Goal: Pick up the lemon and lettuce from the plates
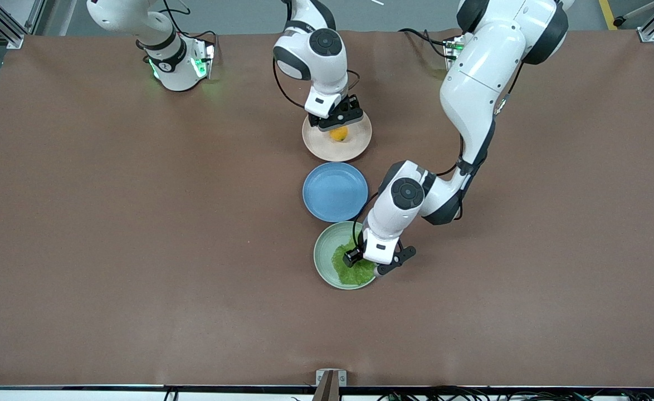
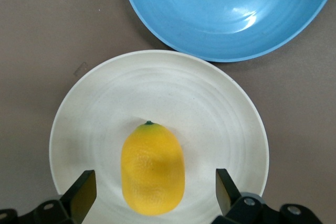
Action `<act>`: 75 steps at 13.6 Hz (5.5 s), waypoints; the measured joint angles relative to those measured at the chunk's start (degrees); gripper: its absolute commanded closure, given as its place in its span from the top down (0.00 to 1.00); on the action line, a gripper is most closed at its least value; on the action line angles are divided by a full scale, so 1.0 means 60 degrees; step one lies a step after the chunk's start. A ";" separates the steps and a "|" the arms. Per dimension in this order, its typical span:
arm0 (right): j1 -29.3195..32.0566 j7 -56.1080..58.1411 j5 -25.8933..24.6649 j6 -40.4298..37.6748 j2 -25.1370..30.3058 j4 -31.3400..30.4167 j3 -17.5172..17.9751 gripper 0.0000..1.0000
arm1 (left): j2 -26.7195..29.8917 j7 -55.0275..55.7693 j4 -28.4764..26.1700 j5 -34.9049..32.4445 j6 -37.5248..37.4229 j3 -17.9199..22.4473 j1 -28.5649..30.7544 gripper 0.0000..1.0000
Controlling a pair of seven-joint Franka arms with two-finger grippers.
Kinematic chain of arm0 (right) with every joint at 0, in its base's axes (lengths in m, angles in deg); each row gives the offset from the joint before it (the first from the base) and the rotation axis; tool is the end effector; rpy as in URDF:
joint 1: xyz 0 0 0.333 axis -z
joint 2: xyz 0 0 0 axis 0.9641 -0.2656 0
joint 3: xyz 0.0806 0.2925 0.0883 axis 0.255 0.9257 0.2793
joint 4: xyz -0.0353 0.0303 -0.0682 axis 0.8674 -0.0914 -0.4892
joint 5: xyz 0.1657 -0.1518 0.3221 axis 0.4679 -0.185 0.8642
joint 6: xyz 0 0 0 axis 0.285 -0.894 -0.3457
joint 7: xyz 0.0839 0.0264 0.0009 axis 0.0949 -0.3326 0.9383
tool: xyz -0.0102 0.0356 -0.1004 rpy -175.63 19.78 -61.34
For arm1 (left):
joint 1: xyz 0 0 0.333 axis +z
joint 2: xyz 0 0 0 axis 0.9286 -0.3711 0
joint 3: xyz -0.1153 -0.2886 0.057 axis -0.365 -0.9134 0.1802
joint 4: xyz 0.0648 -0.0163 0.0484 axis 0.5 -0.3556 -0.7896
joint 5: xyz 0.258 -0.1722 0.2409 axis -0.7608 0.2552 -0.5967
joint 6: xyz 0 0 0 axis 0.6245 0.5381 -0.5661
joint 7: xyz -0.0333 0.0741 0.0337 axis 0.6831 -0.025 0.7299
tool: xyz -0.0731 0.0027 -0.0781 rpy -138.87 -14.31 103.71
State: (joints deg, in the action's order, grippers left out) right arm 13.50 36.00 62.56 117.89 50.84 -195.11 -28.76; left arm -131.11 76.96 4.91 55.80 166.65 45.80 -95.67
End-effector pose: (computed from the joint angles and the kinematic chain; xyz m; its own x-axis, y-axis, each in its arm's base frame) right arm 0.2760 0.5394 0.2534 0.9550 0.2966 0.0024 0.2962 -0.9533 -0.0584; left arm 0.6294 -0.4134 0.1926 0.8336 0.5512 0.0364 0.5121 -0.7958 0.3232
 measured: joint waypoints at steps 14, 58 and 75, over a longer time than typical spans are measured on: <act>-0.0342 -0.1002 -0.0434 0.0950 -0.0878 -0.0006 -0.0015 0.10 | 0.0633 0.0413 0.0367 0.0000 0.0014 -0.0125 0.0004 0.01; 0.9065 0.6186 -0.0457 0.1329 0.0368 -0.2405 -0.0316 1.00 | 0.4999 -0.7845 -0.7670 -0.4006 -0.0649 -0.5324 1.0646 1.00; 0.9612 0.7561 -0.0694 -0.7297 0.1159 0.4008 -0.0358 1.00 | 0.6294 -1.0489 -0.1668 -0.1431 -0.8590 -0.6005 1.2119 1.00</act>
State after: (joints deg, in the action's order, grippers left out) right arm 71.17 81.37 58.40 74.10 57.80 -171.06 -30.91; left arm -93.35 14.03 -5.10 47.21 115.11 9.76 -22.96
